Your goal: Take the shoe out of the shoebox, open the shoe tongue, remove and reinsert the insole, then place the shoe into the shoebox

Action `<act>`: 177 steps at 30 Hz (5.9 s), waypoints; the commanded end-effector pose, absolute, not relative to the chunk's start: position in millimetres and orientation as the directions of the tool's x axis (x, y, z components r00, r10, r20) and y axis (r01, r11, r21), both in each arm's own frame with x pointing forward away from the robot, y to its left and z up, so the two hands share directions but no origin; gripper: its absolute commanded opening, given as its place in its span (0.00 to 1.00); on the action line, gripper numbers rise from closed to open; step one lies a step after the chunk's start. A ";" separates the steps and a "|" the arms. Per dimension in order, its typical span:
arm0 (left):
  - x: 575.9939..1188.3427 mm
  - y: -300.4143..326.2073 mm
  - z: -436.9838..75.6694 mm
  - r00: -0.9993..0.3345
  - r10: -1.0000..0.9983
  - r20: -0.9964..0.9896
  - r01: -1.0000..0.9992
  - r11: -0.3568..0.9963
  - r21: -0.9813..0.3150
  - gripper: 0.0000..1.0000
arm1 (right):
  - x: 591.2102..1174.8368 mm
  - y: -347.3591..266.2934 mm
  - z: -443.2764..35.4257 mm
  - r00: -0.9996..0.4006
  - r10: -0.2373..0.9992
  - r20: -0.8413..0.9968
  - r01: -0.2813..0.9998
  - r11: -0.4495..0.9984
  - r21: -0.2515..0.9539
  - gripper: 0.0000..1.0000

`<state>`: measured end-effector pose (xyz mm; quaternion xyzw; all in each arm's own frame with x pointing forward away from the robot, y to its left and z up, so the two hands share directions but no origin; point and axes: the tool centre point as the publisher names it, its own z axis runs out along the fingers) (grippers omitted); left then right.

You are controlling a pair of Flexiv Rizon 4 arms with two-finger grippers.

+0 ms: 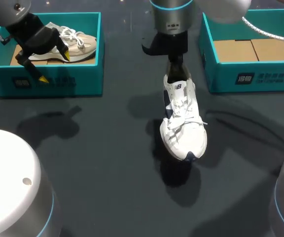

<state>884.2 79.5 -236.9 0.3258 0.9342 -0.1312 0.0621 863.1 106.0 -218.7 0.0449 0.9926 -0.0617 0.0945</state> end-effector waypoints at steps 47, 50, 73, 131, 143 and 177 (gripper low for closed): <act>884.0 79.6 -237.1 -0.779 0.594 -0.201 0.626 0.753 -0.203 1.00 | 933.7 -31.4 -139.8 -0.961 0.012 -0.278 0.056 0.987 -0.153 0.00; 884.0 79.6 -237.1 -0.779 0.594 -0.201 0.626 0.753 -0.203 1.00 | 947.5 -51.0 -133.4 -0.952 0.002 -0.307 0.054 0.985 -0.162 0.00; 884.0 79.6 -237.1 -0.779 0.594 -0.201 0.626 0.753 -0.203 1.00 | 978.9 -94.9 -100.6 -0.920 -0.086 -0.383 -0.013 0.982 -0.188 0.00; 884.0 79.6 -237.1 -0.779 0.594 -0.201 0.626 0.753 -0.203 1.00 | 1127.3 -233.3 -78.7 -0.898 -0.196 -0.393 -0.135 0.975 -0.178 0.00; 884.0 79.6 -237.1 -0.779 0.594 -0.201 0.626 0.753 -0.203 1.00 | 1179.4 -237.4 -89.1 -0.874 -0.284 -0.394 -0.221 0.955 -0.198 0.00; 884.0 79.6 -237.1 -0.779 0.594 -0.201 0.626 0.753 -0.203 1.00 | 1115.0 -274.7 -125.2 -0.760 0.498 -0.417 0.564 0.825 -0.044 0.00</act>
